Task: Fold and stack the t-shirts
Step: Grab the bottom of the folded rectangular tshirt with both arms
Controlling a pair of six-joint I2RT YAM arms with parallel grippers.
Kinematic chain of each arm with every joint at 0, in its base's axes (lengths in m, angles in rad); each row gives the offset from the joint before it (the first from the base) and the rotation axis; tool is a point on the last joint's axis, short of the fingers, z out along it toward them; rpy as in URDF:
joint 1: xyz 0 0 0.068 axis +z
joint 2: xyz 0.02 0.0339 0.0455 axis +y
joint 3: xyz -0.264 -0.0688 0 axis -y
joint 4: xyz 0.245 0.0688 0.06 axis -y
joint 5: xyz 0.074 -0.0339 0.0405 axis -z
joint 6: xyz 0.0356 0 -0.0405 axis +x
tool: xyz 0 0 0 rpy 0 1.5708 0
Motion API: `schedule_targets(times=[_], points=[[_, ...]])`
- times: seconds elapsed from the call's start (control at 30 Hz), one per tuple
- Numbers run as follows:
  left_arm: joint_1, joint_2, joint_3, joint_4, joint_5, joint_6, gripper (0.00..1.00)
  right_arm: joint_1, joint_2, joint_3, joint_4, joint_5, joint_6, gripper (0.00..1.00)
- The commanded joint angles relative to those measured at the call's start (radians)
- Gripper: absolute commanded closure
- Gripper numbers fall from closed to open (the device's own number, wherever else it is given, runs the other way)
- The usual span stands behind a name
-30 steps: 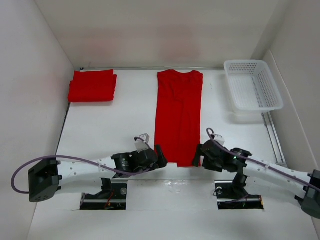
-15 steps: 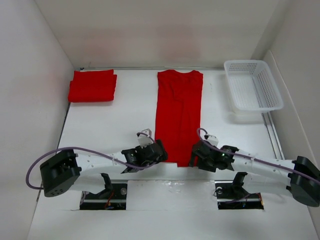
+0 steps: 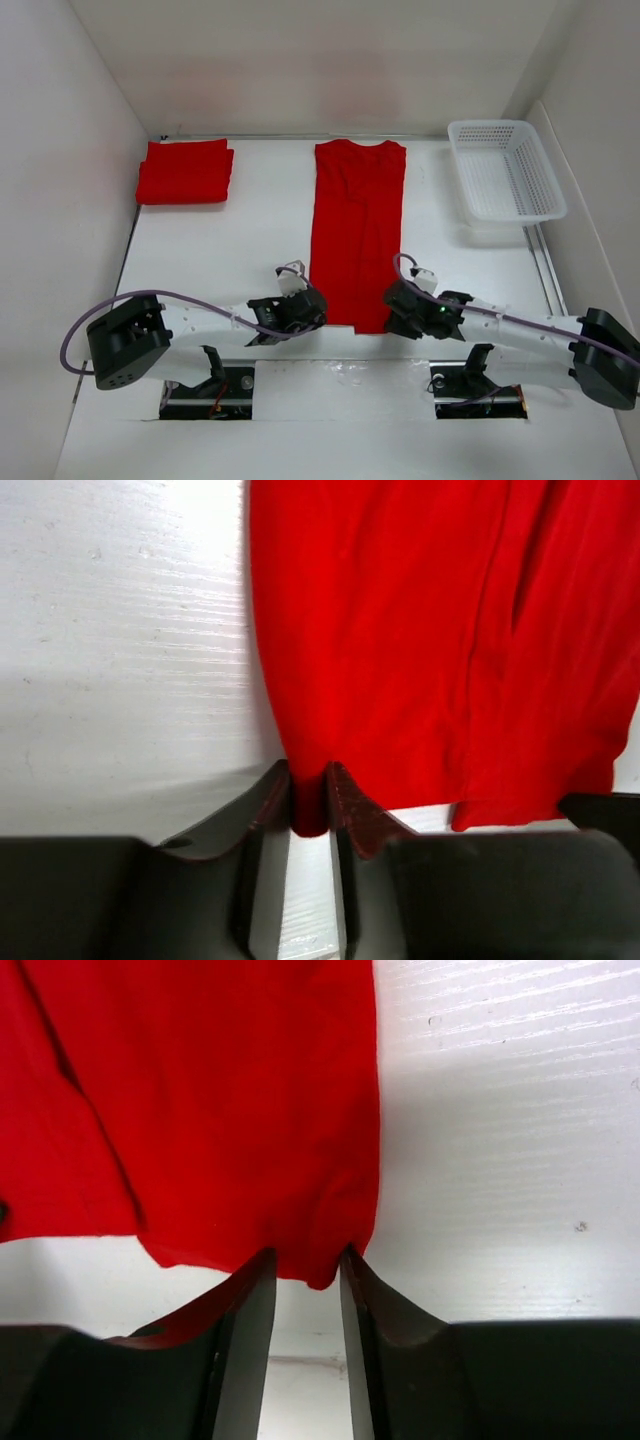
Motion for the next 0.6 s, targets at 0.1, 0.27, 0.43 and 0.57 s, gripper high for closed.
schedule_targets(times=[0.1,0.27,0.43,0.57], points=[[0.002,-0.003,-0.027,-0.044,-0.005,-0.011,1.0,0.008,0.065,-0.033,0.067,0.047,0.077,0.75],[0.002,-0.012,-0.027,-0.054,-0.014,-0.002,1.0,0.008,0.059,-0.042,0.076,0.024,0.086,1.0],[-0.009,-0.055,0.001,-0.077,-0.034,-0.002,1.0,0.028,-0.041,-0.033,0.003,0.035,0.067,1.0],[-0.009,-0.083,0.06,-0.128,-0.055,0.007,1.0,0.028,-0.087,0.012,-0.011,0.061,-0.002,1.0]])
